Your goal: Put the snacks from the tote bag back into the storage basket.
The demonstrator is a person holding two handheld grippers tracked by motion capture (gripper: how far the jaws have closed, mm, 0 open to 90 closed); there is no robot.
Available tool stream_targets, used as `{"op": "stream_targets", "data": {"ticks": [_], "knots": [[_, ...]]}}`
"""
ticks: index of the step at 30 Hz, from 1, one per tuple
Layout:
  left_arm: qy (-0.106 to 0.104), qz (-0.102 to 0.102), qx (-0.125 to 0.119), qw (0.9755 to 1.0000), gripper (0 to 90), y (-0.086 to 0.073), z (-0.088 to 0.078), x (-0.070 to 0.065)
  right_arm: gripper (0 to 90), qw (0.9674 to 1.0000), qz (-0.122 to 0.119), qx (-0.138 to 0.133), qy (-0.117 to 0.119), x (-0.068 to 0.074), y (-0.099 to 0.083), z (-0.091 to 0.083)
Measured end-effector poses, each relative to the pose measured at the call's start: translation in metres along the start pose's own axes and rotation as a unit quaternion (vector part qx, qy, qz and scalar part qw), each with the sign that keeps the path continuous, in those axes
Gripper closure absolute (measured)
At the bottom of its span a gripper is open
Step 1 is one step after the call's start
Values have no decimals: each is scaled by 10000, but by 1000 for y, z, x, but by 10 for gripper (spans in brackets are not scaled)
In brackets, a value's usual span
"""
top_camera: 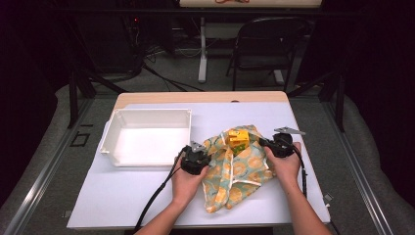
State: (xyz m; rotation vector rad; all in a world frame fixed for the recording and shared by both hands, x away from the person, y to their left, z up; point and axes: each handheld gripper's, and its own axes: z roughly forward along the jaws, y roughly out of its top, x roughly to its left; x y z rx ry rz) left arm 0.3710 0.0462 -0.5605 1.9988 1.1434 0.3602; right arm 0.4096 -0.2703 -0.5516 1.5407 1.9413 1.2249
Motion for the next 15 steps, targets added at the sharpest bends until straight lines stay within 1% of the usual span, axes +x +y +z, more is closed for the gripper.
{"op": "stream_targets", "data": {"ticks": [1, 2, 3, 4, 5, 6, 8, 10, 11, 13, 14, 15], "knots": [[-35, -57, -76, 9999, 778, 0, -4, 1, 726, 10000, 3, -44, -32, 0, 1, -2], [-97, -76, -145, 9998, 777, 1, -9, 1, 677, 9999, 43, -157, -18, 1, 2, -6], [-126, -86, -233, 9996, 766, 3, -14, 1, 622, 9994, 85, -339, -9, 3, 3, -11], [-196, -64, -403, 9990, 702, 5, -26, 0, 533, 9984, 64, -566, 72, 6, 7, -22], [-196, -64, -403, 9990, 670, 5, -26, 0, 533, 9984, 64, -566, 72, 6, 7, -22], [-187, -70, -517, 9985, 670, 6, -31, -1, 492, 9979, 21, -644, 66, 8, 9, -27], [-253, -139, -684, 9972, 603, 10, -42, 0, 423, 9972, -15, -740, 63, 10, 11, -38], [-246, -211, -844, 9959, 542, 14, -52, 1, 372, 9967, -14, -803, 79, 11, 14, -48], [-253, -271, -951, 9948, 522, 15, -57, 1, 351, 9962, -7, -868, 85, 11, 14, -53], [-348, -293, -1115, 9927, 502, 19, -67, -1, 330, 9949, 5, -1011, 47, 13, 15, -65], [-428, -284, -1213, 9913, 498, 21, -70, -4, 325, 9938, 7, -1108, 34, 15, 15, -71], [-516, -222, -1216, 9910, 495, 23, -71, -8, 325, 9929, 2, -1184, 60, 18, 15, -77]]}}
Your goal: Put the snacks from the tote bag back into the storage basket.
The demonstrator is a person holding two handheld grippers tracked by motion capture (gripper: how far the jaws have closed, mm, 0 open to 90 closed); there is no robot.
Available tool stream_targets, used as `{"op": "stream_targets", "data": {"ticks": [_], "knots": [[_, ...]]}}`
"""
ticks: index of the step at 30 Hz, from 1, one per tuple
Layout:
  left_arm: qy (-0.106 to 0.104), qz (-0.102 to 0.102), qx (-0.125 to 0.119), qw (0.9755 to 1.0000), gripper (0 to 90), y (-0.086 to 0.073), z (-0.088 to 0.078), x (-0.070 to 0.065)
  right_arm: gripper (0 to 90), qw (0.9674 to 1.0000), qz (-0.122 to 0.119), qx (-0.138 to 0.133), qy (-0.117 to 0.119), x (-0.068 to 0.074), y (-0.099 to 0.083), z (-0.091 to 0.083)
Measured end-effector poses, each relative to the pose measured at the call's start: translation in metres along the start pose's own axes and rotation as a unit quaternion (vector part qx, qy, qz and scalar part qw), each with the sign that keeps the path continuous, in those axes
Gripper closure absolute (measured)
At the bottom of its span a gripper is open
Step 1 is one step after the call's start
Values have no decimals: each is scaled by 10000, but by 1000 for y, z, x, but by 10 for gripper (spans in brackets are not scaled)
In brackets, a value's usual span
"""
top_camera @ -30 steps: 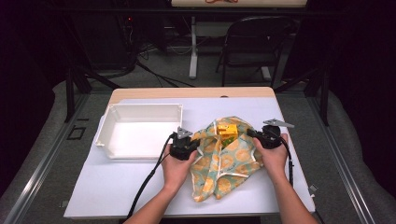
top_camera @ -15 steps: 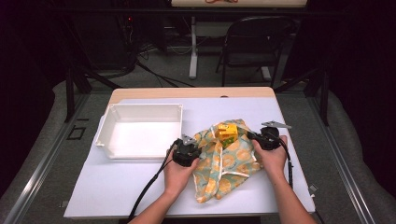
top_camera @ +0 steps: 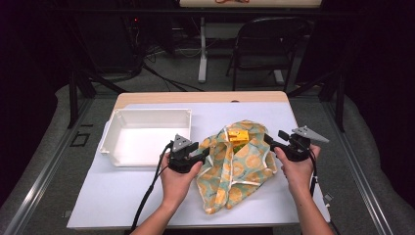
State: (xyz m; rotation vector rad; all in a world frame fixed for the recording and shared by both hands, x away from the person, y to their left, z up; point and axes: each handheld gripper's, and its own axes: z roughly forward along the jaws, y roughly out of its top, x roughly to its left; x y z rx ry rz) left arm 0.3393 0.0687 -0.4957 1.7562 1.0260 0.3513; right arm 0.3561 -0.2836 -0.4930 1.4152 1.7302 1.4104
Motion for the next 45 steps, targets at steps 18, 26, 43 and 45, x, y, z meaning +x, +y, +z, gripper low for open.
{"op": "stream_targets", "data": {"ticks": [18, 26, 43, 45], "knots": [[-432, 336, 574, 9968, 862, -13, 44, -23, 697, 9939, -380, 1001, 257, 44, -36, 23], [330, 75, 676, 9971, 900, -27, 44, 5, 899, 9932, -322, 1114, 62, 26, -39, 28], [725, 46, 646, 9953, 849, -51, 47, 18, 815, 9882, -89, 1512, -215, -4, -54, 32], [747, 92, 587, 9954, 837, -52, 47, 17, 691, 9913, -76, 1311, -117, -1, -50, 26]]}}
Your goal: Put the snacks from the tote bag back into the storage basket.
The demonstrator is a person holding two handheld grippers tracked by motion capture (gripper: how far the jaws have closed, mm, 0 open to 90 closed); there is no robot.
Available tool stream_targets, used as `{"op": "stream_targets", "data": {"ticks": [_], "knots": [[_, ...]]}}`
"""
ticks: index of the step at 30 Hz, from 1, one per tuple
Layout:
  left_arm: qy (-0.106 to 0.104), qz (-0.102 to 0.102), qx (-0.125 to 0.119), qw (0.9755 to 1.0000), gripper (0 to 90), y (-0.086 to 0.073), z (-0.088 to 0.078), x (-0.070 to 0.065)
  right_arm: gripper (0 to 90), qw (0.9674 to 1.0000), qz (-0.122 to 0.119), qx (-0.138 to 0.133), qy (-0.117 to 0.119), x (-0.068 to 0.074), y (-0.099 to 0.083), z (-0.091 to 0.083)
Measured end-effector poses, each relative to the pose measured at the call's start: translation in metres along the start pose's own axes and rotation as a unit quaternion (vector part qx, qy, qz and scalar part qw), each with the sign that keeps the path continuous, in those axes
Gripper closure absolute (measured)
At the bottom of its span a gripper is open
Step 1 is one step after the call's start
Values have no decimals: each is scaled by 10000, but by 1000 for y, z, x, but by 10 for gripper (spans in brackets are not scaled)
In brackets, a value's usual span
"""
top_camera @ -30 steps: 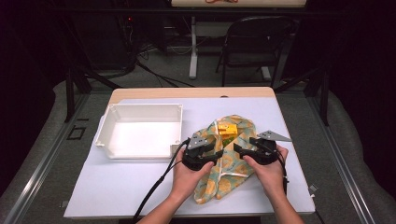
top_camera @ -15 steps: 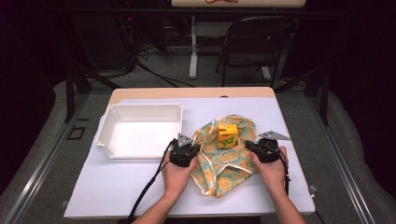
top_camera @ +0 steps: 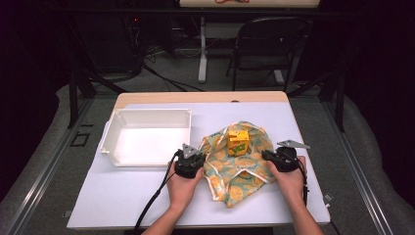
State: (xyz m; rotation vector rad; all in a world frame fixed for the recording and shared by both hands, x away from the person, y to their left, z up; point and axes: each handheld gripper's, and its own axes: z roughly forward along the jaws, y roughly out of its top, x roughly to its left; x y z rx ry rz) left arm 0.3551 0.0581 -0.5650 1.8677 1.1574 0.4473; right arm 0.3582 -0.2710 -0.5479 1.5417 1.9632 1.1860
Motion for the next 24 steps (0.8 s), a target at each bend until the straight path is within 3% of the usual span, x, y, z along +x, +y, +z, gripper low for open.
{"op": "stream_targets", "data": {"ticks": [1, 2, 3, 5, 6, 7, 8, 12, 18, 24], "knots": [[2, 36, -22, 10000, 824, 0, -1, 0, 614, 9995, 18, -293, 104, 4, 2, -8], [-7, 44, -65, 10000, 817, -1, -2, 0, 559, 9992, -25, -381, 147, 5, 4, -12], [10, 62, -118, 9999, 817, -1, -2, -1, 559, 9992, -25, -381, 147, 5, 4, -12], [-26, 95, -170, 9998, 801, -2, -4, -1, 489, 9981, -67, -596, 140, 10, 8, -20], [64, 86, -251, 9996, 795, -2, -4, -2, 434, 9965, -68, -816, 188, 16, 12, -29], [61, 86, -266, 9996, 795, -3, -4, -2, 434, 9965, -68, -816, 188, 16, 12, -29], [-23, 86, -230, 9997, 795, -2, -4, -1, 391, 9949, -92, -983, 223, 23, 16, -35], [28, 113, -251, 9996, 795, -3, -4, -2, 341, 9921, -169, -1229, 202, 34, 23, -43], [15, 107, -257, 9996, 795, -3, -4, -2, 306, 9900, -376, -1327, 298, 60, 34, -43], [-58, 133, -245, 9996, 795, -3, -4, -1, 222, 9927, -342, -1139, 201, 73, 40, -21]]}}
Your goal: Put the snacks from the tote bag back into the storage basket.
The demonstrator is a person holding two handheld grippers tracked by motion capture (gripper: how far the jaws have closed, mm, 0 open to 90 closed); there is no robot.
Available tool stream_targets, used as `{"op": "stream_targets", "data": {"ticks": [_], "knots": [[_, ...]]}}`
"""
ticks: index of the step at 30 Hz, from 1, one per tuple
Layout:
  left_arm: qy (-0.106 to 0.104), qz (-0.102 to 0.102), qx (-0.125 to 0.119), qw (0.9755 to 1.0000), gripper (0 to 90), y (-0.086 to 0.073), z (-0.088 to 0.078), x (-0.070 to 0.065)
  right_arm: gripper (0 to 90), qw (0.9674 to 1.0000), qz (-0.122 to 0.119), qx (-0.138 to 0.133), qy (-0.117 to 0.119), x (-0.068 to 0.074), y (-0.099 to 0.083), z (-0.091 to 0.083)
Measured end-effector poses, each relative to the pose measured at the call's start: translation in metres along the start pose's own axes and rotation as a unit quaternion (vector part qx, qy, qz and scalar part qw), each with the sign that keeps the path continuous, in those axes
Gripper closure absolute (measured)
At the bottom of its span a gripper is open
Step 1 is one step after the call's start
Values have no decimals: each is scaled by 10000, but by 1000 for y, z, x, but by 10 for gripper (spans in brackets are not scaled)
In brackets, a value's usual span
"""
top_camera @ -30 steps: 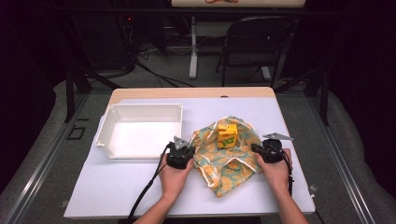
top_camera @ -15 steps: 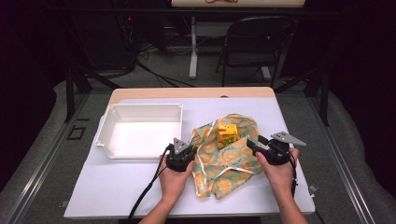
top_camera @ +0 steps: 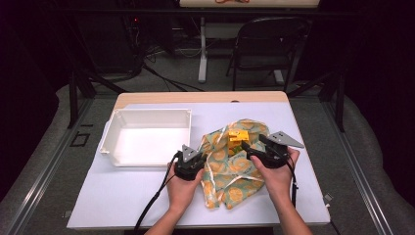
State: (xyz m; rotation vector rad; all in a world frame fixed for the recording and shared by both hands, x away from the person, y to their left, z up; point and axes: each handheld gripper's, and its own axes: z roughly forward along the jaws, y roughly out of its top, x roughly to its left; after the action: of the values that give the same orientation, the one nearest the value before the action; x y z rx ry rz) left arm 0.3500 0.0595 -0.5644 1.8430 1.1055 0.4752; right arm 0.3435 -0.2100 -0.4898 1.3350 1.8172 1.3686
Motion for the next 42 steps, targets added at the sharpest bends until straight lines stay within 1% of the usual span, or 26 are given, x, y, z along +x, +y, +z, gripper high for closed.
{"op": "stream_targets", "data": {"ticks": [2, 5, 7, 8, 11, 13, 19, 20, 23, 25, 26, 27, 28, 29, 30, 31, 34, 39, 41, 42], "knots": [[-9, 1, -7, 10000, 796, 0, 0, 0, 189, 9999, 99, 26, -55, 2, -1, 9], [-16, 3, -13, 10000, 796, 0, 0, 0, 156, 9997, 70, 138, -169, 5, -2, 19], [-19, 4, -14, 10000, 796, 0, -1, 0, 145, 9995, 116, 149, -245, 9, -4, 28], [-19, 3, -17, 10000, 796, 0, -1, 0, 145, 9995, 116, 149, -245, 9, -4, 28], [-32, 13, -9, 10000, 796, 0, -1, 0, 138, 9991, 79, 209, -353, 13, -4, 35], [-34, 16, -14, 10000, 796, 0, -1, 0, 110, 9988, 151, 202, -425, 15, -5, 42], [-36, 36, -19, 10000, 797, 0, -1, 0, 105, 9986, 118, 214, -466, 22, -6, 48], [-35, 37, -22, 10000, 796, 0, -1, 0, 103, 9983, 124, 251, -521, 25, -8, 51], [-38, 36, -22, 10000, 796, 0, -1, 0, 103, 9983, 117, 286, -491, 28, -9, 53], [-33, 44, -22, 10000, 796, 0, -1, 0, 96, 9980, 122, 310, -546, 30, -10, 56], [-29, 46, -25, 10000, 796, 0, -1, 0, 86, 9970, 148, 344, -682, 32, -11, 58], [-23, 47, -23, 10000, 796, 0, -1, 0, 86, 9970, 148, 344, -682, 32, -11, 58], [-19, 52, -25, 10000, 793, 0, -1, -1, 79, 9960, 173, 380, -792, 35, -12, 60], [-19, 55, -26, 10000, 793, 0, -1, -1, 79, 9960, 173, 380, -792, 35, -12, 60], [-19, 55, -28, 10000, 792, 0, -1, -1, 73, 9953, 170, 370, -878, 38, -13, 63], [-22, 54, -26, 10000, 792, 0, -1, -1, 73, 9953, 170, 370, -878, 38, -13, 63], [-12, 62, -29, 10000, 790, 0, -1, -1, 73, 9939, 224, 399, -1008, 40, -14, 67], [-20, 61, -33, 10000, 791, 0, -1, -1, 80, 9914, 298, 484, -1178, 39, -17, 74], [-19, 67, -33, 10000, 791, 0, -1, -1, 102, 9900, 338, 462, -1292, 37, -18, 78], [-19, 67, -33, 10000, 791, 0, -1, -1, 102, 9900, 338, 462, -1292, 37, -18, 78]]}}
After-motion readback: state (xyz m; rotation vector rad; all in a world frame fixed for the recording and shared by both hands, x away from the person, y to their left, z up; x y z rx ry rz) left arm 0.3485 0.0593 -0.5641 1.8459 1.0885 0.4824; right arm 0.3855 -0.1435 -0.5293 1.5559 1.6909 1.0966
